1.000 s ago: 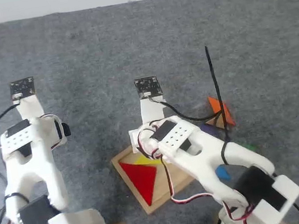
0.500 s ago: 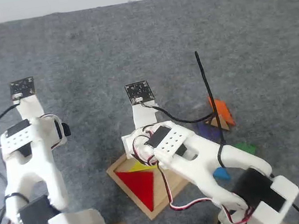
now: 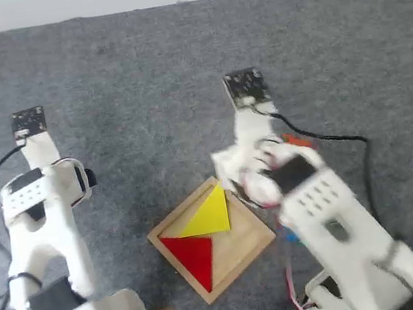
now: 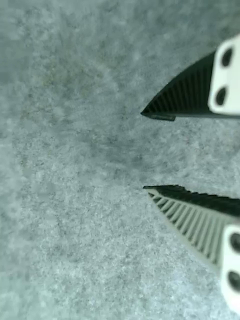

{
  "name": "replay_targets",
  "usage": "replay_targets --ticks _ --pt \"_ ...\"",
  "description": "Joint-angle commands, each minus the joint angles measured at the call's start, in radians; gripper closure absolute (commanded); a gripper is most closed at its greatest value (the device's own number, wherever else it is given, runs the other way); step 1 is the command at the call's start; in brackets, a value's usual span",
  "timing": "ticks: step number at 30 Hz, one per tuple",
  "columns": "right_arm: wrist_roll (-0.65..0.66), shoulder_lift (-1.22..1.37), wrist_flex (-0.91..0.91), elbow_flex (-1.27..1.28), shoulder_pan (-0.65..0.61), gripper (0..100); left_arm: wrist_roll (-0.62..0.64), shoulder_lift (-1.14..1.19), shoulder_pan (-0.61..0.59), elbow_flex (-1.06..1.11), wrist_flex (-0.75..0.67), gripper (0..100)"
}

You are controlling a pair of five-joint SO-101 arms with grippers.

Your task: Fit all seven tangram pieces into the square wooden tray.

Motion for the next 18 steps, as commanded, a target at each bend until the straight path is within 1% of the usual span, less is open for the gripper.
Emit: replay_targets --ticks 1,4,7,9,11,13,16,18 --pt "0.204 -0.24 0.035 0.133 0.093 66.9 0.021 -0.14 0.005 0.048 -0.038 79" --pt "0.256 -0.377 0.031 0.301 0.239 66.9 0.021 -0.259 0.043 0.128 -0.04 79" --pt "0.267 -0.516 0.03 0.445 0.401 66.9 0.021 -0.391 0.077 0.206 -0.043 79" --pt "0.269 -0.625 0.03 0.545 0.493 66.9 0.025 -0.479 0.095 0.271 -0.072 79" --pt "0.288 -0.751 0.03 0.654 0.558 66.9 0.026 -0.565 0.109 0.349 -0.127 79" --pt "0.361 -0.891 0.03 0.763 0.602 66.9 0.023 -0.655 0.121 0.42 -0.164 79" --pt "0.453 -1.124 0.061 0.914 0.651 66.9 0.023 -0.786 0.124 0.501 -0.172 79" --pt "0.454 -1.191 0.154 0.888 0.685 66.9 0.023 -0.868 0.124 0.544 -0.17 79"
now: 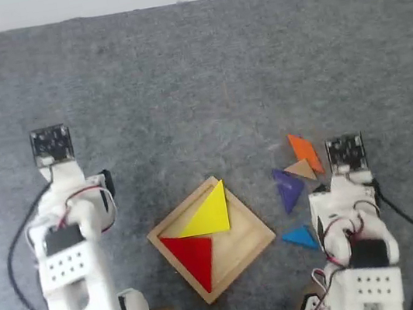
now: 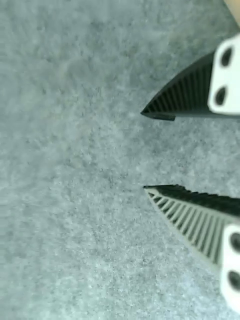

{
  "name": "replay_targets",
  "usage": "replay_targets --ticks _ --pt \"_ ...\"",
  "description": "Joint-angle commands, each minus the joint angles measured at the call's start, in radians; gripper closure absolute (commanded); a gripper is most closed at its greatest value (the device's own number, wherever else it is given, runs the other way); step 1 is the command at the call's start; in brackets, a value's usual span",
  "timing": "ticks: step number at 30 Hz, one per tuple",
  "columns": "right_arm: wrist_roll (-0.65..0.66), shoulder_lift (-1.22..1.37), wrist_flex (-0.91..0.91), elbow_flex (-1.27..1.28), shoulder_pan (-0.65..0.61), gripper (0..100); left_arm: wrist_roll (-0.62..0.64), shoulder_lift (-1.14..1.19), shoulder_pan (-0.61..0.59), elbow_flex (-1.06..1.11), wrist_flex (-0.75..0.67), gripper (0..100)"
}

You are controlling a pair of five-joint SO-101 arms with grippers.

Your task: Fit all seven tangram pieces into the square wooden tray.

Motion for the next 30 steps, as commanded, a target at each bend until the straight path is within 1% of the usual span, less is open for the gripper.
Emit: replay_targets --ticks 1,3,5,8,13,17,30 --pt "0.028 -0.131 0.117 -0.031 0.061 66.9 0.011 -0.167 0.008 0.056 -0.026 79" --pt "0.032 -0.09 0.139 -0.046 0.082 66.9 0.011 -0.242 0.023 0.094 -0.025 79" --pt "0.032 -0.077 0.143 0.014 0.105 66.9 0.011 -0.311 0.043 0.133 -0.025 79" --pt "0.031 -0.067 0.209 0.018 0.15 66.9 0.011 -0.399 0.049 0.176 -0.025 79" --pt "0.031 -0.094 0.231 0.018 0.163 66.9 0.011 -0.491 0.052 0.228 -0.025 79" --pt "0.031 -0.096 0.231 0.018 0.162 66.9 0.011 -0.526 0.052 0.249 -0.025 79" --pt "0.031 -0.096 0.231 0.018 0.162 66.9 0.011 -0.532 0.051 0.251 -0.006 79"
